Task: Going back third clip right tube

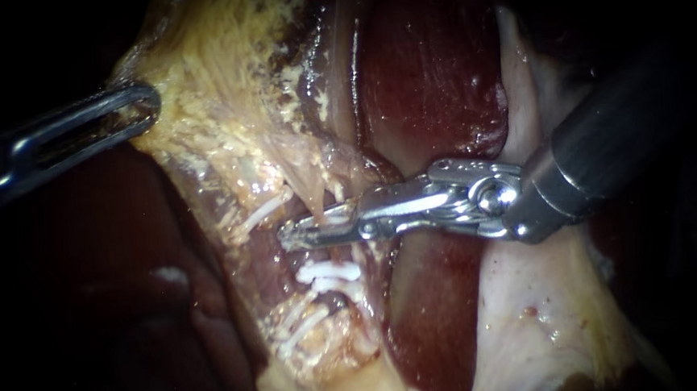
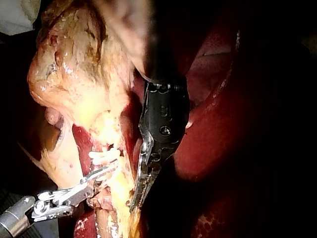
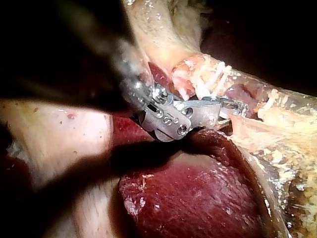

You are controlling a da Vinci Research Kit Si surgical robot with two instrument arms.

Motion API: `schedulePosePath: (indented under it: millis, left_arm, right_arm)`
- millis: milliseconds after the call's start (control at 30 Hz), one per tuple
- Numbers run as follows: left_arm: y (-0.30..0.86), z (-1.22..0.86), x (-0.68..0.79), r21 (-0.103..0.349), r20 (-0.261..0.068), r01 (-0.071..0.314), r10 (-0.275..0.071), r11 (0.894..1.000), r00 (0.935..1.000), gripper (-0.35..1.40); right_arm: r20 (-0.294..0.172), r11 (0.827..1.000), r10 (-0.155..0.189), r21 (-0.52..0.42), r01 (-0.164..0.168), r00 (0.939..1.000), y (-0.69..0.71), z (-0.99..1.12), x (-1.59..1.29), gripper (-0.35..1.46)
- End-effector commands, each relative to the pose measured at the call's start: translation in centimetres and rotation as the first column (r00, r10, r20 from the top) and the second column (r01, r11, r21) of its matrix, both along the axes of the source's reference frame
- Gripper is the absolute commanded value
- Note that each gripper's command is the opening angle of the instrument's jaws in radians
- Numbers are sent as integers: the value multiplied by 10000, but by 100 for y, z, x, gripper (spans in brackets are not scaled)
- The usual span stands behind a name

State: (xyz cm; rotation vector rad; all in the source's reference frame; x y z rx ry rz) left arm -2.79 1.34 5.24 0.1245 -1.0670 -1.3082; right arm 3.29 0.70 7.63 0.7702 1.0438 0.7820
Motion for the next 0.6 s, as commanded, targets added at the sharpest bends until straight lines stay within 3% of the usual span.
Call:
schedulePosePath:
  millis: [33,133,167,233,300,433,600]
  left_arm:
    - [0,0,0,-1,1,-1,1,10000,10000,-35]
    - [0,0,-1,-1,-1,1,-1,10000,10000,-35]
    - [0,0,-1,-1,-1,1,-1,10000,10000,-35]
    - [-1,0,-1,-2,-2,2,-2,10000,10000,-35]
    - [-1,-1,-1,-3,-5,5,-5,10000,10000,-35]
    - [-2,-2,-1,-4,-9,11,-11,10000,10000,-35]
    - [-2,-1,-1,-7,-11,13,-13,10000,10000,-35]
  right_arm:
    - [9,10000,21,1,-21,10000,0,0,0,-35]
    - [25,10000,44,-11,-44,10000,0,0,0,-35]
    - [33,10000,4,-1,-4,10000,0,0,0,-22]
    - [-42,10000,-2,23,2,10000,0,1,1,28]
    - [-126,10000,34,38,-33,9999,0,1,2,51]
    - [-450,9996,287,-4,-288,9986,2,3,2,58]
    - [-456,9990,299,-310,-313,9985,5,7,1,60]
